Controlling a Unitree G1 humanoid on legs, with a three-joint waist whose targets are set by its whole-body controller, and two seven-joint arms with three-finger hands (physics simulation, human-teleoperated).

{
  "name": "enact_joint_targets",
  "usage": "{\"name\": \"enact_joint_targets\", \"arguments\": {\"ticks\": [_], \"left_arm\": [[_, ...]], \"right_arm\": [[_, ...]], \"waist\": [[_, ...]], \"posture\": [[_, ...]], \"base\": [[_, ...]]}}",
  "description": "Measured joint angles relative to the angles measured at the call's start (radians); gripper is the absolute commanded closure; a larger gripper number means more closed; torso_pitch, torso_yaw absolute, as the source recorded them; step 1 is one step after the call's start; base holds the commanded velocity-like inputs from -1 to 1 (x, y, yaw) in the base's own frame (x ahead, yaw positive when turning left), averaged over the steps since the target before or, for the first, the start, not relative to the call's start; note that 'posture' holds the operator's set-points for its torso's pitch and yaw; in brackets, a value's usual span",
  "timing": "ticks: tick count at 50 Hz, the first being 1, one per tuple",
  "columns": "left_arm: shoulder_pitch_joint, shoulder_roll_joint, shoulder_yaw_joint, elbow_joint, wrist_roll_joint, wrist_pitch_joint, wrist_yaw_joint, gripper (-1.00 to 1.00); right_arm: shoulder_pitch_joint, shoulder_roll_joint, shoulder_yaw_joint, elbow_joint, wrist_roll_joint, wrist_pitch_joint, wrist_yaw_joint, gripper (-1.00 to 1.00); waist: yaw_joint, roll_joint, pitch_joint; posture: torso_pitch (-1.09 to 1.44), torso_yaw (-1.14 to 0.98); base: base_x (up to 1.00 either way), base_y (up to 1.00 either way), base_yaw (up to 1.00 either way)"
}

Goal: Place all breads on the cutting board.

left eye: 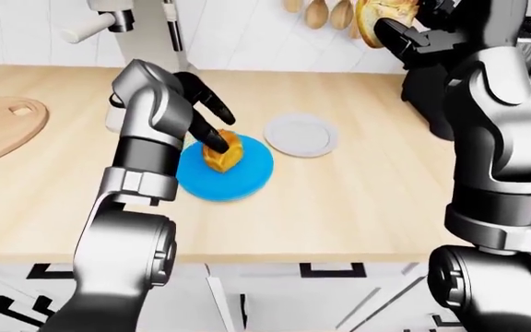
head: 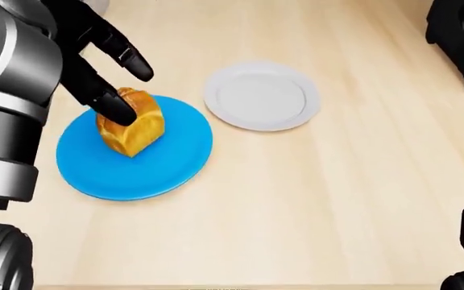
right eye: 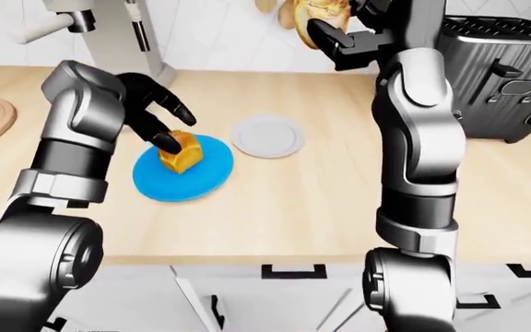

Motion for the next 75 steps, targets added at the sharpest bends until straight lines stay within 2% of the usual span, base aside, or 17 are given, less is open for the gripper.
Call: {"name": "enact_joint_targets", "arguments": {"ticks": [2,5,9,21,30,33,38,44,48,53,59,62,66,67,71,75], "left_arm": [[-0.004,-0.008,0.000,-0.005,-0.011,0.004,-0.033,1.00],[0.003,-0.011,-0.013,-0.005,0.001,-0.002,-0.022,1.00],[0.002,-0.008,-0.004,-0.005,0.016,0.004,-0.005,1.00],[-0.069,-0.008,-0.015,-0.004,0.025,0.049,-0.070,1.00],[-0.173,0.010,-0.005,-0.001,0.031,0.071,-0.115,1.00],[-0.204,0.008,0.014,-0.009,0.025,0.088,-0.105,1.00],[-0.264,0.000,0.049,-0.024,-0.043,0.101,-0.030,1.00],[-0.302,0.006,0.090,-0.131,-0.186,0.162,0.071,1.00],[-0.303,0.028,0.096,-0.185,-0.269,0.199,0.152,1.00],[-0.300,0.036,0.143,-0.229,-0.405,0.226,0.274,1.00],[-0.241,0.051,0.136,-0.316,-0.572,0.073,0.501,1.00],[-0.230,0.084,0.110,-0.317,-0.596,-0.023,0.621,1.00],[-0.211,0.107,0.104,-0.457,-0.586,0.003,0.706,1.00],[-0.201,0.111,0.096,-0.511,-0.577,0.014,0.718,1.00],[-0.191,0.107,0.122,-0.618,-0.604,0.040,0.740,1.00],[-0.126,0.121,0.136,-0.763,-0.644,0.086,0.763,1.00]], "right_arm": [[-0.001,0.002,0.003,0.003,0.000,0.000,0.001,1.00],[-0.003,0.003,0.010,-0.007,0.003,-0.001,0.004,1.00],[0.000,0.000,0.002,-0.012,0.003,-0.003,0.004,1.00],[-0.001,0.003,0.006,0.014,-0.002,-0.006,0.004,1.00],[0.000,0.001,0.003,0.011,-0.004,-0.003,0.003,1.00],[-0.002,0.003,0.007,0.021,-0.014,-0.004,-0.003,1.00],[-0.004,0.010,0.015,0.024,-0.025,0.011,-0.006,1.00],[-0.009,0.007,0.015,0.024,-0.037,0.025,-0.008,1.00],[-0.009,0.008,0.014,0.024,-0.047,0.033,-0.009,1.00],[-0.018,0.011,0.013,0.030,-0.059,0.026,-0.014,1.00],[-0.028,0.015,0.016,0.068,-0.074,0.018,-0.021,1.00],[-0.030,0.009,0.012,0.063,-0.068,0.025,-0.016,1.00],[-0.020,0.006,-0.001,0.042,-0.062,0.026,-0.017,1.00],[-0.016,0.007,-0.002,0.032,-0.057,0.029,-0.017,1.00],[-0.010,0.011,0.004,0.008,-0.035,0.032,-0.010,1.00],[-0.003,0.007,-0.002,-0.015,-0.006,0.024,0.002,1.00]], "waist": [[0.002,0.000,-0.001],[-0.002,-0.001,0.003],[-0.008,-0.005,0.012],[-0.009,-0.009,0.030],[-0.011,-0.010,0.032],[-0.012,-0.010,0.031],[-0.012,-0.012,0.035],[-0.015,-0.011,0.042],[-0.015,-0.003,0.039],[-0.016,-0.004,0.045],[-0.017,-0.002,0.047],[-0.020,-0.001,0.051],[-0.020,0.000,0.056],[-0.020,0.001,0.056],[-0.019,0.007,0.051],[-0.020,0.014,0.048]], "posture": [[0.00,0.00],[0.00,0.00],[0.00,0.00],[0.00,0.00],[0.00,0.00],[0.00,0.00],[0.00,0.00],[0.00,0.00],[0.00,0.00],[0.00,0.00],[0.00,0.00],[0.00,0.00],[0.00,0.00],[0.00,0.00],[0.00,0.00],[0.00,0.00]], "base": [[0.00,0.00,0.00],[0.00,0.00,0.00],[0.00,0.00,0.00],[0.00,0.00,0.00],[0.00,0.00,0.00],[0.00,0.00,0.00],[0.00,0.00,0.00],[0.00,0.00,0.00],[0.00,0.00,0.00],[0.00,0.00,0.00],[0.00,0.00,0.00],[0.00,0.00,0.00],[0.00,0.00,0.00],[0.00,0.00,0.00],[0.00,0.00,0.00],[0.00,0.00,0.00]]}}
